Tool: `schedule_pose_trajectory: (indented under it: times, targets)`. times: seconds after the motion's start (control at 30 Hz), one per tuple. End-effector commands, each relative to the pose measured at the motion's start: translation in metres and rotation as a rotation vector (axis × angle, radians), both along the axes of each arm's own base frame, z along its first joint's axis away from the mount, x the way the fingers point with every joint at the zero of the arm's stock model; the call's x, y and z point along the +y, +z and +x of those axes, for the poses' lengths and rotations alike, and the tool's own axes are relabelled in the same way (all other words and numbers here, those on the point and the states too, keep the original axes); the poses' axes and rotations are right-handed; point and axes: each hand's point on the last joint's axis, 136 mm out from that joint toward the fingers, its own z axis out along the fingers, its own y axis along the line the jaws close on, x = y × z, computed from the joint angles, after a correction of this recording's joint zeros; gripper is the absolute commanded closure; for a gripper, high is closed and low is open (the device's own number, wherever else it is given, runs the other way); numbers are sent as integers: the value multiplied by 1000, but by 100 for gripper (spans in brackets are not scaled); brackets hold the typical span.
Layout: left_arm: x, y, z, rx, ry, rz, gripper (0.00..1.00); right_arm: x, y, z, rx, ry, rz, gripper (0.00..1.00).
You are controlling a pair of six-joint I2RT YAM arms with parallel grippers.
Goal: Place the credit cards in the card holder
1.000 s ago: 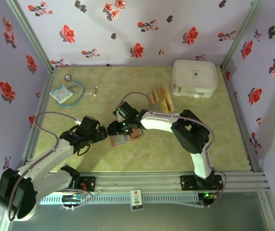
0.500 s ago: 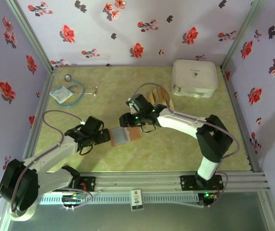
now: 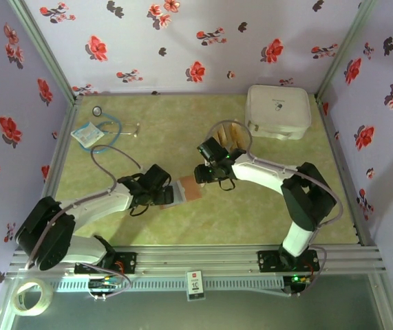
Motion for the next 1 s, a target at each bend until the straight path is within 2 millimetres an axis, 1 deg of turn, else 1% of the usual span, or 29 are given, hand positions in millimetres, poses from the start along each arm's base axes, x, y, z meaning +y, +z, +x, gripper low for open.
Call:
schedule_pose_trajectory:
  times: [0.0, 0.1, 0.2, 0.43, 0.53, 0.8, 0.97]
  targets:
    - [2, 0, 5, -23, -9, 52, 0, -7, -12, 4, -2, 0, -42, 51]
    - [3, -6, 5, -14, -11, 64, 0, -7, -18, 4, 7, 1, -48, 55]
    - [4, -12, 3, -2, -14, 75, 0, -7, -22, 4, 17, 0, -51, 63]
    - [10, -16, 1, 5, -10, 109, 0, -11, -23, -1, 23, 1, -49, 93]
    - [15, -16, 0, 10, -4, 130, 0, -13, -23, -4, 25, -4, -43, 99]
    - [25, -16, 0, 16, 18, 140, 0, -19, -20, -11, 26, -19, -32, 100]
    - [26, -13, 1, 8, 22, 130, 0, -18, -20, -11, 32, -23, -26, 100]
